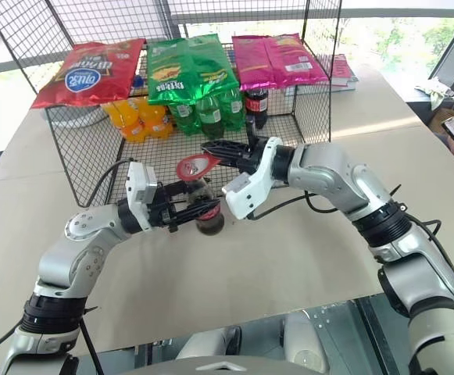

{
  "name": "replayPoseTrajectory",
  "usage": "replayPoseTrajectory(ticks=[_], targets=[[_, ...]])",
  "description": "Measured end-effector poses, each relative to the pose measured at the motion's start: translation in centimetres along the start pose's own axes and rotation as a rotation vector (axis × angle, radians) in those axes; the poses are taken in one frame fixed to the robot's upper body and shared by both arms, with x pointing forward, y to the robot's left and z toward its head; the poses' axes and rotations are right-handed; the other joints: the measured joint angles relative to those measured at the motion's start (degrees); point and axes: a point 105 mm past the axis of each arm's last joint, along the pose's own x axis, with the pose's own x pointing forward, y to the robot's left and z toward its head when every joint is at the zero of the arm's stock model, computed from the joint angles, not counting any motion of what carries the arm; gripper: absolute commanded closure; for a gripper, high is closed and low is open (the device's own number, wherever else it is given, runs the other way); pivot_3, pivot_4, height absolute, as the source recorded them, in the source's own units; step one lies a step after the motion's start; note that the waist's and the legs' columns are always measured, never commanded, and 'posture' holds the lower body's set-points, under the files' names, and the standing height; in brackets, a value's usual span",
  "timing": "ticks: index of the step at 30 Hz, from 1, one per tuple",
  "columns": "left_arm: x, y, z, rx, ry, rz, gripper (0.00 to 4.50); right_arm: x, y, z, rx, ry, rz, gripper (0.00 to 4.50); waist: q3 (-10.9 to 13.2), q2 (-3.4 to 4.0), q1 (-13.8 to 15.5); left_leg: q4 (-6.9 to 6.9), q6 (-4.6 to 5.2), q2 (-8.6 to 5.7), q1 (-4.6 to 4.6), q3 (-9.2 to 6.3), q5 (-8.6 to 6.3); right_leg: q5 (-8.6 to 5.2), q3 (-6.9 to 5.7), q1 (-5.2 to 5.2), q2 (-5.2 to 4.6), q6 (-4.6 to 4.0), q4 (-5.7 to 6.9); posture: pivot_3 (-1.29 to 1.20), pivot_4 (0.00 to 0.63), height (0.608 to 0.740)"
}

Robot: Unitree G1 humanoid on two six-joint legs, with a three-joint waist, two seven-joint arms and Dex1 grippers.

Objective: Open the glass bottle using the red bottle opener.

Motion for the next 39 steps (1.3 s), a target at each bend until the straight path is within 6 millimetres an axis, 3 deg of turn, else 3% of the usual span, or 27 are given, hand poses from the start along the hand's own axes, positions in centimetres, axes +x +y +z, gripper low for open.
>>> replayPoseTrajectory(ticks=[3, 9, 12, 15, 17, 22, 39], targets=[[-0.1, 0.0, 0.1, -0.004, -0.002, 0.001, 2.20, -0.2, -0.5, -0.6, 0.192, 0.045, -0.090, 4.50, 0.03, 0.04, -0.03, 0.01, 0.00, -0.01, -0.08, -0.02, 0.00, 0.00, 0.00, -0.05, -0.01, 0.00, -0.01, 0.00, 0.150, 0.740], [-0.1, -0.1, 0.1, -0.008, -0.002, 0.007, 2.20, -2.3, -4.1, 0.9, 0.398, 0.038, -0.322, 4.50, 0.03, 0.04, 0.19, -0.02, 0.00, -0.02, -0.15, -0.09, 0.00, 0.00, -0.08, -0.08, -0.03, 0.00, -0.06, 0.00, 0.150, 0.740], [-0.1, 0.0, 0.1, -0.009, -0.001, 0.017, 2.20, -3.5, -2.8, 0.6, 0.470, 0.104, -0.309, 4.50, 0.04, 0.05, 0.19, -0.01, 0.00, -0.03, -0.12, -0.08, 0.00, 0.00, -0.06, -0.06, -0.03, 0.00, -0.04, 0.00, 0.150, 0.740], [-0.2, 0.0, 0.1, -0.010, -0.002, 0.020, 2.20, -4.6, 0.6, 0.1, 0.465, 0.202, -0.171, 4.50, 0.04, 0.05, 0.19, -0.03, 0.00, -0.02, -0.11, -0.08, 0.00, 0.00, -0.07, -0.06, -0.02, 0.00, -0.04, 0.00, 0.150, 0.740], [-0.2, 0.0, 0.1, -0.009, -0.002, 0.021, 2.20, -4.4, 2.5, 0.6, 0.465, 0.206, -0.103, 4.50, 0.05, 0.07, -0.08, -0.07, 0.00, -0.01, -0.09, 0.01, 0.00, 0.00, 0.03, -0.10, -0.01, 0.00, 0.00, 0.00, 0.150, 0.740], [-0.2, 0.0, 0.1, -0.010, -0.001, 0.020, 2.20, -3.0, 4.7, 2.1, 0.377, 0.131, 0.009, 4.50, 0.05, 0.06, 0.06, -0.04, 0.00, -0.01, -0.10, 0.03, 0.00, 0.00, 0.03, -0.11, -0.02, 0.00, -0.02, 0.00, 0.150, 0.740], [-0.4, 0.0, 0.1, -0.007, 0.003, 0.010, 2.20, -2.1, 3.5, 1.5, 0.348, 0.117, -0.035, 4.50, 0.05, 0.05, 0.13, -0.05, 0.00, -0.01, -0.12, 0.00, 0.00, 0.00, 0.00, -0.11, -0.01, 0.00, -0.04, 0.00, 0.150, 0.740]])
